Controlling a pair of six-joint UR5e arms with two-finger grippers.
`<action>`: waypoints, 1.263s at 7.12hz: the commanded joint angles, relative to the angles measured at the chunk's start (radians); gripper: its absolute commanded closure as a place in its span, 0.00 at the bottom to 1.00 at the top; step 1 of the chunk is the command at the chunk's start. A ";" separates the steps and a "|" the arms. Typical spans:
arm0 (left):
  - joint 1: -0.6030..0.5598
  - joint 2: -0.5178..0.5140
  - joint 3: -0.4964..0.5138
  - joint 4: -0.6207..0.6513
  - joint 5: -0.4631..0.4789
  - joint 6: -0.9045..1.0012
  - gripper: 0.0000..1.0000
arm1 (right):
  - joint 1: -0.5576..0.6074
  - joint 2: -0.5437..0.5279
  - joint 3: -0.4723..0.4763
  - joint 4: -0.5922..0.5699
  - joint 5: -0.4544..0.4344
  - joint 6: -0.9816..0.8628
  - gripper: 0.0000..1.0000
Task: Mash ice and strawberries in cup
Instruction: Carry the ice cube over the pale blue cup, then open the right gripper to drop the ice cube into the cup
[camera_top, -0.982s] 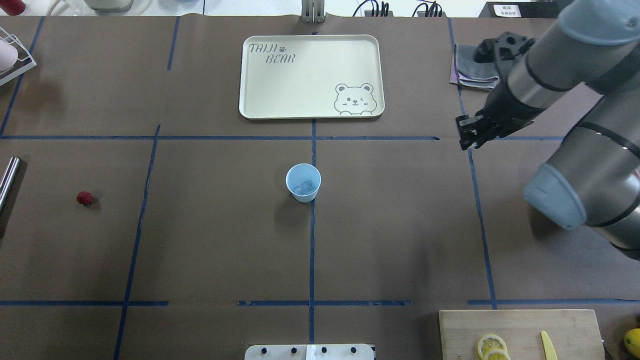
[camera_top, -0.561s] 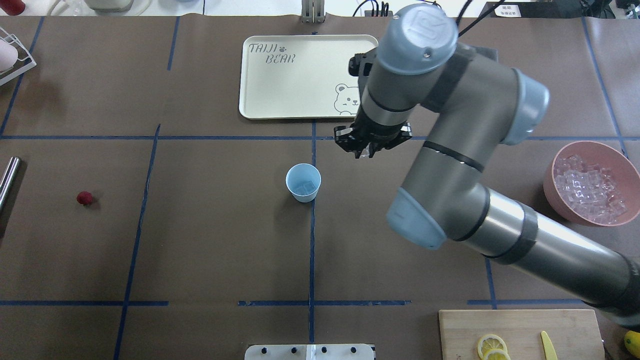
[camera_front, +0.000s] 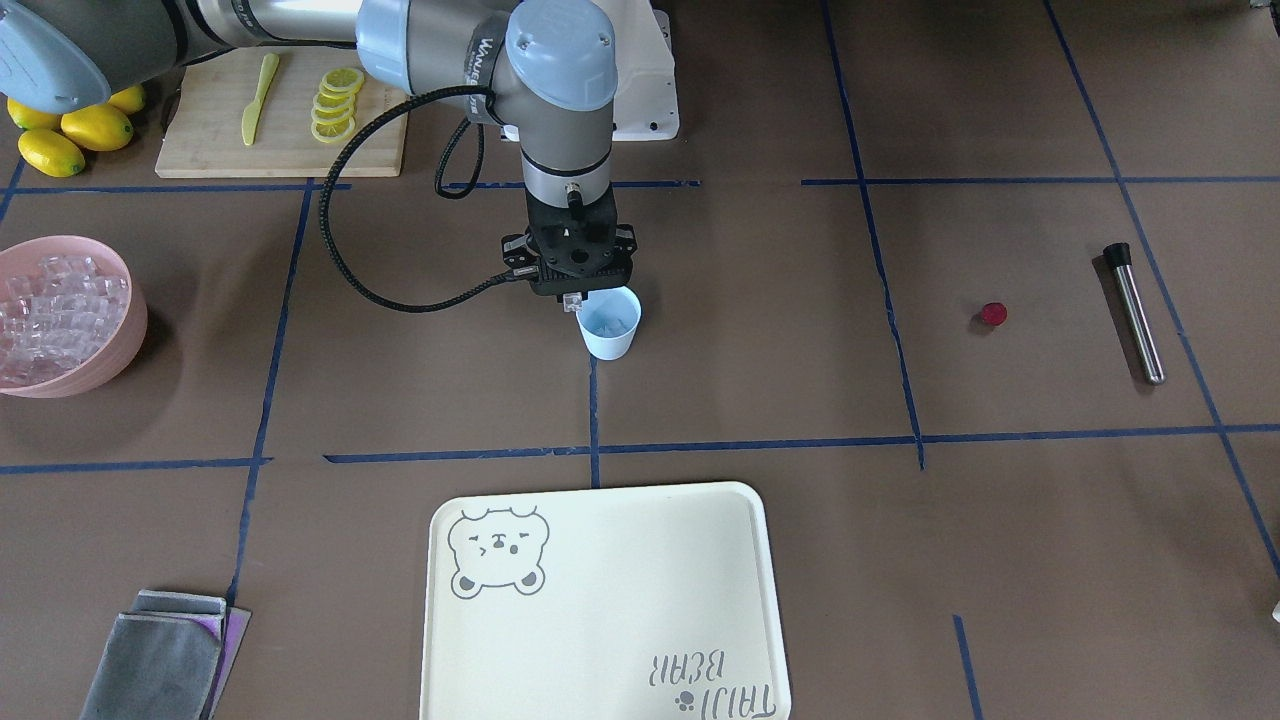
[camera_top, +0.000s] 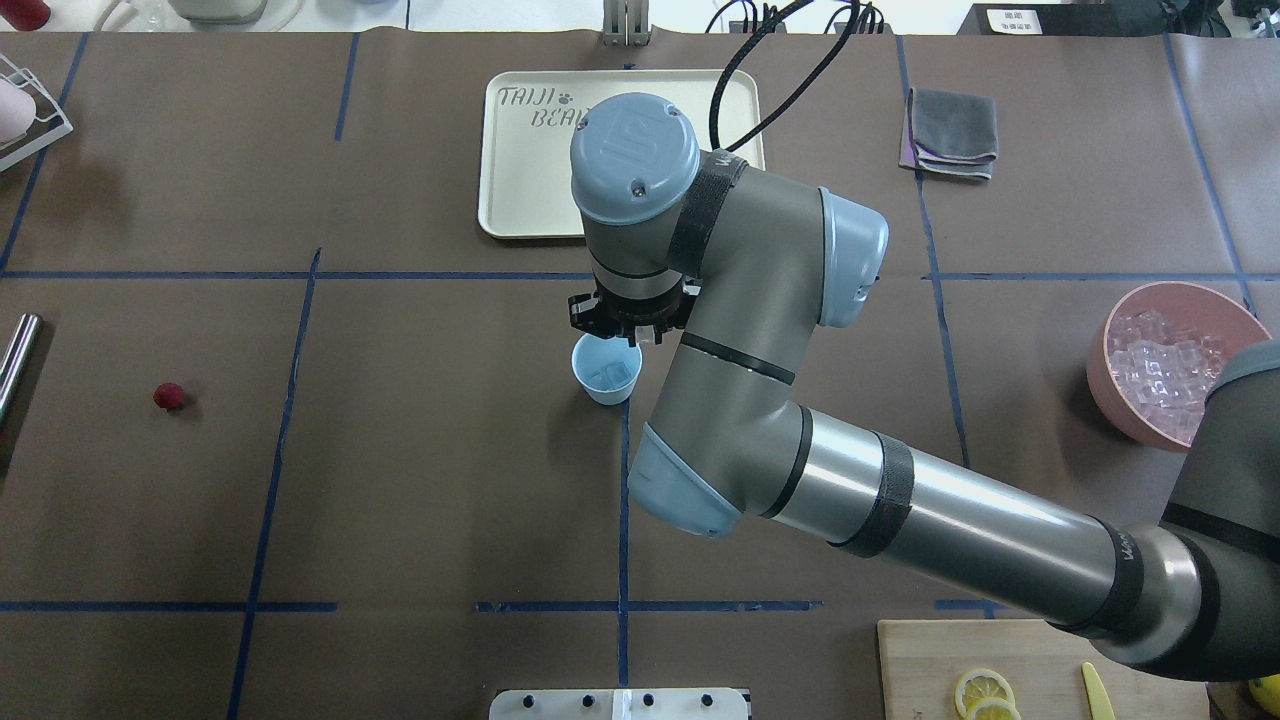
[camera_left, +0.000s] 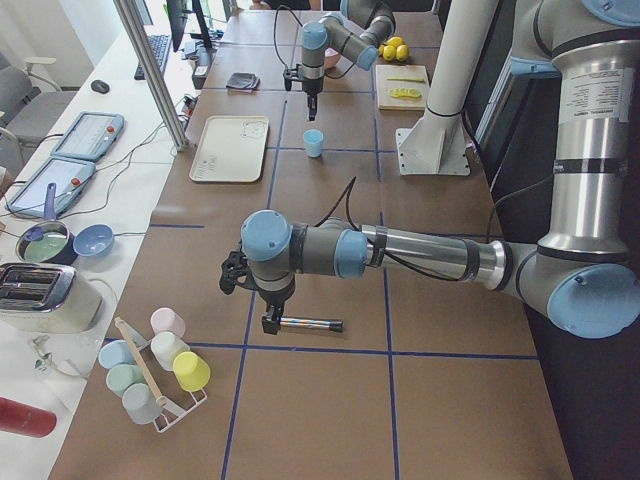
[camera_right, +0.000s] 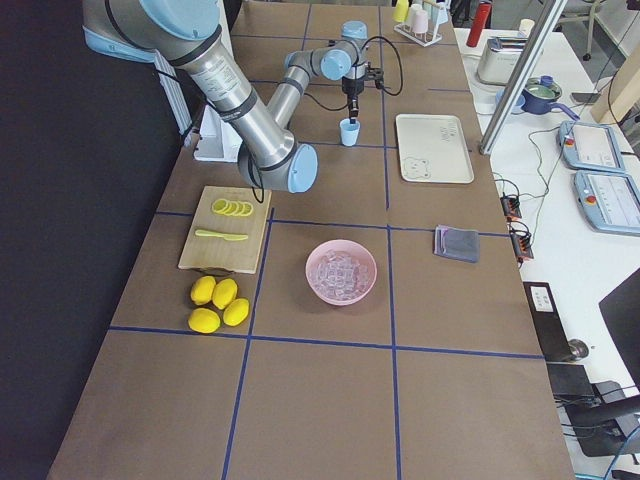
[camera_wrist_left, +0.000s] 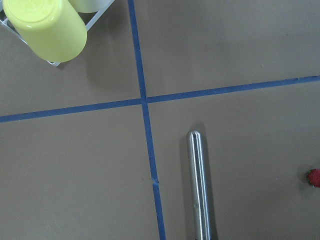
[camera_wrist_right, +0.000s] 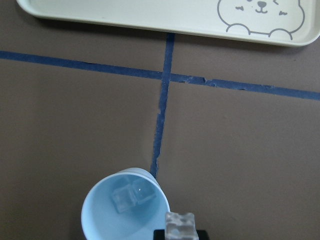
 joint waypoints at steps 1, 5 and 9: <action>0.002 0.000 0.001 -0.001 0.000 0.001 0.00 | -0.021 0.007 -0.011 0.007 -0.007 0.000 0.99; 0.002 0.000 0.001 -0.001 0.000 0.001 0.00 | -0.033 0.082 -0.097 0.010 -0.019 0.008 0.99; 0.002 0.000 0.001 -0.003 0.000 -0.001 0.00 | -0.033 0.082 -0.107 0.011 -0.021 0.008 0.90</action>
